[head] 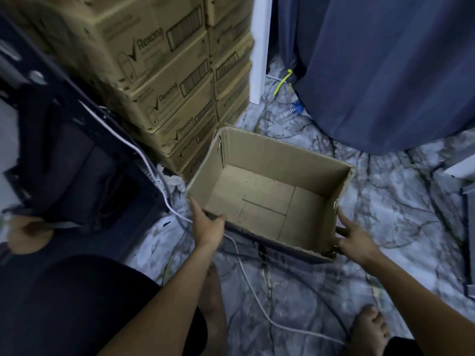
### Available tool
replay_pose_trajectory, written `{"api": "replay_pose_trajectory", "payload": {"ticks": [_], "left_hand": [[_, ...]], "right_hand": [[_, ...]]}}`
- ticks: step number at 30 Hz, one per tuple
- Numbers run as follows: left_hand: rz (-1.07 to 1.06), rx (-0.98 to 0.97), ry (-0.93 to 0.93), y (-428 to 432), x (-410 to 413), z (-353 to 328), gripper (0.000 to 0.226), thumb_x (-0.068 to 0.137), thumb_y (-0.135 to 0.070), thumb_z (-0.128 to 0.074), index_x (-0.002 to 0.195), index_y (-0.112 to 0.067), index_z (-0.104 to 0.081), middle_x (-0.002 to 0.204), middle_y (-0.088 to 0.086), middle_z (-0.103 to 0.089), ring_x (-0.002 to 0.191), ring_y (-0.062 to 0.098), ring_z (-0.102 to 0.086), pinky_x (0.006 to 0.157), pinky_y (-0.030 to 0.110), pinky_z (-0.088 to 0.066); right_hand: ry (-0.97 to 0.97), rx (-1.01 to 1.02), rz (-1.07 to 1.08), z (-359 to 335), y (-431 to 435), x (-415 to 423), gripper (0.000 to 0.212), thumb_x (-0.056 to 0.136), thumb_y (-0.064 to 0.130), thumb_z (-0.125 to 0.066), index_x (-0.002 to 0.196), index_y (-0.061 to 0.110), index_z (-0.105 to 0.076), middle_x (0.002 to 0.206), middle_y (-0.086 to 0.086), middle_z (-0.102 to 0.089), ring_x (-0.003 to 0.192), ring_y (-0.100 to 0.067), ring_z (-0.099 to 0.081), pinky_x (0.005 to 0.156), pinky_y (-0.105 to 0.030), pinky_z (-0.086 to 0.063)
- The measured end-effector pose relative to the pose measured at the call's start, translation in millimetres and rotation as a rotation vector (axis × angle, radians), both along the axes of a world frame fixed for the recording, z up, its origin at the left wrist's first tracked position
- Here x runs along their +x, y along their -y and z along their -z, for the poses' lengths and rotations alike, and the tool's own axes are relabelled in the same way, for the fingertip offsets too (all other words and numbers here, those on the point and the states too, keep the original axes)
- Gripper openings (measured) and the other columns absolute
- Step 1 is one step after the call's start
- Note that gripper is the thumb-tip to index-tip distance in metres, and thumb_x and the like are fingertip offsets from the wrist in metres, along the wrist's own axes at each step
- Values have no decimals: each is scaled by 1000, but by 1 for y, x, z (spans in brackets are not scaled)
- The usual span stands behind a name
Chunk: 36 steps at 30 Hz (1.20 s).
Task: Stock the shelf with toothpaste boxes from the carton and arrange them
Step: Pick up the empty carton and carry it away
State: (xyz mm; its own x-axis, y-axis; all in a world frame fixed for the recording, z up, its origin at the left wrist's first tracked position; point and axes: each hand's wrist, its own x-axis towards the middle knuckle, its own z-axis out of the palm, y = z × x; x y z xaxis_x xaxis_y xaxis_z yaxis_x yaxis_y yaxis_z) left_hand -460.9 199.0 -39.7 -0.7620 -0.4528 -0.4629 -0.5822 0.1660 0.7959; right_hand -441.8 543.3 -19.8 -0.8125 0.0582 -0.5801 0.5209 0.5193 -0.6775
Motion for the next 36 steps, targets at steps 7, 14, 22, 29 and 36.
{"api": "replay_pose_trajectory", "payload": {"ticks": [7, 14, 22, 29, 36], "left_hand": [[-52, 31, -54, 32, -7, 16, 115, 79, -13, -78, 157, -38, 3, 156, -4, -39, 137, 20, -45, 113, 45, -39], [12, -71, -28, 30, -3, 16, 124, 78, -29, -83, 156, -35, 14, 158, 0, -35, 140, 24, -40, 114, 47, -38], [259, -467, -135, 15, 15, 1, 98, 92, -39, -67, 159, -16, 1, 163, -1, 24, 153, 23, -1, 119, 46, -26], [421, -541, -8, 21, 24, 2, 127, 69, -83, -57, 159, -14, 0, 162, 5, 27, 152, 22, 13, 122, 41, -17], [466, -679, 153, 24, 12, -2, 130, 67, -92, -43, 159, -10, -1, 164, 12, 19, 152, 28, 14, 122, 53, -11]], "right_hand": [[0, -35, -99, 7, 61, -34, 92, 90, 22, -69, 154, 42, -6, 148, -3, -46, 125, -25, -56, 96, -47, -52], [-19, 27, -131, 2, 69, -40, 94, 89, 28, -72, 155, 36, -6, 145, -4, -51, 123, -24, -58, 97, -40, -52], [-101, 245, -341, -15, 75, -21, 129, 69, 67, -72, 153, 30, 19, 163, -9, 13, 148, -32, -16, 114, -41, -30], [-107, 303, -447, -9, 78, -12, 132, 69, 62, -76, 153, 25, 19, 155, -10, 35, 149, -30, -10, 116, -38, -28], [-174, 292, -449, -3, 82, -21, 128, 71, 58, -77, 155, 21, 13, 160, -14, 22, 150, -28, -5, 118, -29, -18]]}}
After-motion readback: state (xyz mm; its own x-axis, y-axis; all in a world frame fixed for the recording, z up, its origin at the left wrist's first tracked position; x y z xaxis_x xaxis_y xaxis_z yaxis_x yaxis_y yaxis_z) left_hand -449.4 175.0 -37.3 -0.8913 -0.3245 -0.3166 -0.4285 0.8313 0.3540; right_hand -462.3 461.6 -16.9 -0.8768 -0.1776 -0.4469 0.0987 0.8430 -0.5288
